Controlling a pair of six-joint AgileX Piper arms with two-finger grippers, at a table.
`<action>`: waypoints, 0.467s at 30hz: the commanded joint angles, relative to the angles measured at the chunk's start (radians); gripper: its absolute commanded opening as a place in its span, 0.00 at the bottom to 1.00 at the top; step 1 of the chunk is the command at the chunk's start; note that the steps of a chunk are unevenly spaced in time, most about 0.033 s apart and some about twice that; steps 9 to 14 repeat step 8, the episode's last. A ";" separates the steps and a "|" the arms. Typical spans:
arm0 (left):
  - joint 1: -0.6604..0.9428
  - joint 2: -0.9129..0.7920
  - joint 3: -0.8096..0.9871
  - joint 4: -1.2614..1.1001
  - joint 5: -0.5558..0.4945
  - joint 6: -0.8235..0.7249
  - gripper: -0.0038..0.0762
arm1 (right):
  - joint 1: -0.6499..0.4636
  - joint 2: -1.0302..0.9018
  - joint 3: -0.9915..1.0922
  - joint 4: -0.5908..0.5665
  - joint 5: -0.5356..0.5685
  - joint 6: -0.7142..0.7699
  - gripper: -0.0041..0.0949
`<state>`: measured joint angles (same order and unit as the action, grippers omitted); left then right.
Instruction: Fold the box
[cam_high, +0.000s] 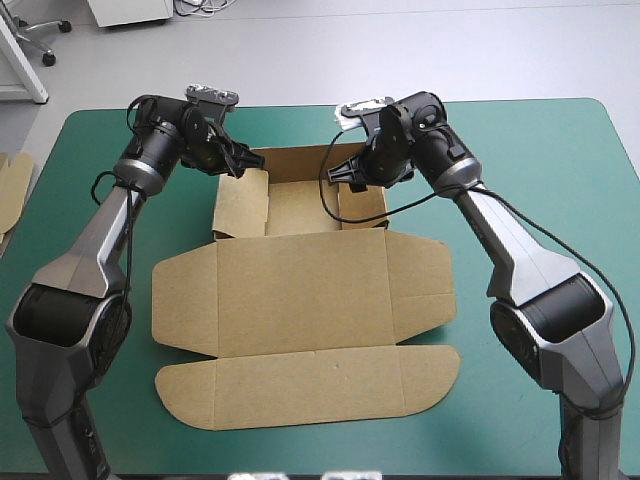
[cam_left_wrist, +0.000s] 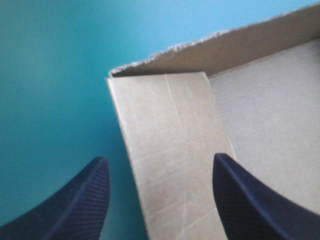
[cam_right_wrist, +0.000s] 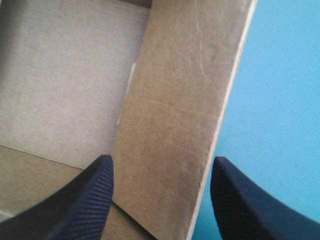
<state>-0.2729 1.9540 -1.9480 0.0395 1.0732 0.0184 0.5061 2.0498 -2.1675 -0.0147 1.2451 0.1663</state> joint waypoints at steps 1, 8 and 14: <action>-0.005 -0.086 -0.077 0.012 -0.013 0.002 0.60 | -0.003 -0.099 -0.057 -0.008 0.003 -0.004 0.59; -0.005 -0.178 -0.102 0.005 -0.005 0.030 0.60 | -0.003 -0.184 -0.066 -0.019 0.003 -0.013 0.59; -0.005 -0.178 -0.102 0.005 -0.005 0.030 0.60 | -0.003 -0.184 -0.066 -0.019 0.003 -0.013 0.59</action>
